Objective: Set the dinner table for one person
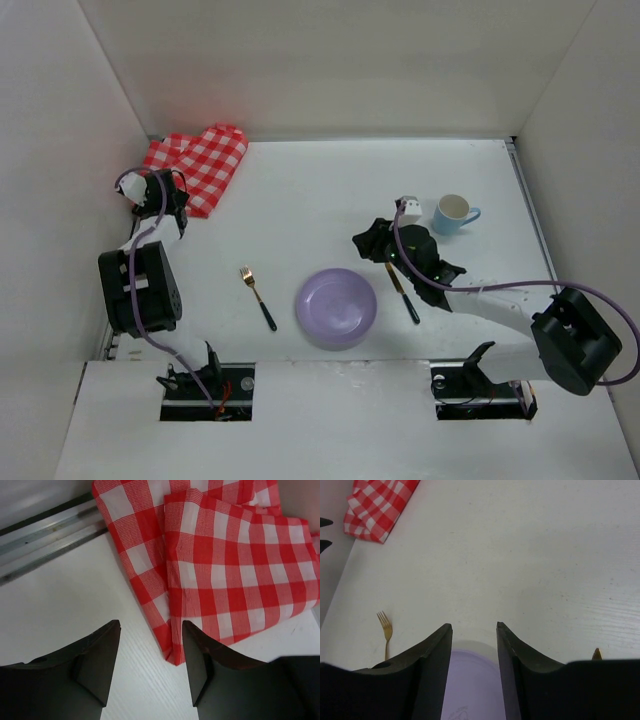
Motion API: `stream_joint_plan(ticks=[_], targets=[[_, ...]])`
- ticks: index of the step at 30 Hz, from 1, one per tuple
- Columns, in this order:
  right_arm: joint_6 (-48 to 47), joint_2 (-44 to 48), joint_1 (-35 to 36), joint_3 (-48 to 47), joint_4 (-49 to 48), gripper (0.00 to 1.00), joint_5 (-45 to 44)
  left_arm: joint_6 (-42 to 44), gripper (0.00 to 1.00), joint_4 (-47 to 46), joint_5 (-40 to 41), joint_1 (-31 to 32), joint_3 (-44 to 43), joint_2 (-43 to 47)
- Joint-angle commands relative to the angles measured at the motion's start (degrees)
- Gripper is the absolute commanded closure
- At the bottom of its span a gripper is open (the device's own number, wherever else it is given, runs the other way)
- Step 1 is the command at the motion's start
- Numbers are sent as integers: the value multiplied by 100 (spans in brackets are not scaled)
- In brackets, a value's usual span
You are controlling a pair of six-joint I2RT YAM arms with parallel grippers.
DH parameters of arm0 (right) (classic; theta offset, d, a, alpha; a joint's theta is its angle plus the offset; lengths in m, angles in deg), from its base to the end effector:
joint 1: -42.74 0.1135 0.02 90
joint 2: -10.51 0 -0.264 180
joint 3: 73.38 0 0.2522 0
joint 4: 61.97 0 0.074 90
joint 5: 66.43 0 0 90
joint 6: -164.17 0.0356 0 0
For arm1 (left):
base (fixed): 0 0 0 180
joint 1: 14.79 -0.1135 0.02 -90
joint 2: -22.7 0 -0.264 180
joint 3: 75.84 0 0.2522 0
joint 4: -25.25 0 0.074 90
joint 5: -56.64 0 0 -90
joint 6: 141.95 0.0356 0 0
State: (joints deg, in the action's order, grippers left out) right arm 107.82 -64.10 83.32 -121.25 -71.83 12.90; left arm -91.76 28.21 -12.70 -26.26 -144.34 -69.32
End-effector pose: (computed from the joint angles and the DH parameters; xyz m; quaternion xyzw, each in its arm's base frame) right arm 0.2165 0.1768 0.2229 0.0069 0.8016 0.2983 0.5180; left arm 0.3470 0.0832 0.2288 -0.4470 0.7133 0.0211 0.5394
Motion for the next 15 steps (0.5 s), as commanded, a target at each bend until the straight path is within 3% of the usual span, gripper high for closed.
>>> stream_joint_plan(ticks=[1, 10, 12, 15], targets=[[-113, 78, 42, -184, -178, 51, 4, -387, 50, 61, -667, -211, -659, -586], [-183, -194, 174, -316, -170, 47, 171, -317, 51, -9, -1091, -493, -1679, -1721], [-183, -221, 174, -333, -178, 47, 198, -299, 55, 0, -1152, -484, -1820, -1906], [-174, -203, 200, -325, -213, 48, 198, -308, 69, -35, -1319, -327, -1900, -2152]])
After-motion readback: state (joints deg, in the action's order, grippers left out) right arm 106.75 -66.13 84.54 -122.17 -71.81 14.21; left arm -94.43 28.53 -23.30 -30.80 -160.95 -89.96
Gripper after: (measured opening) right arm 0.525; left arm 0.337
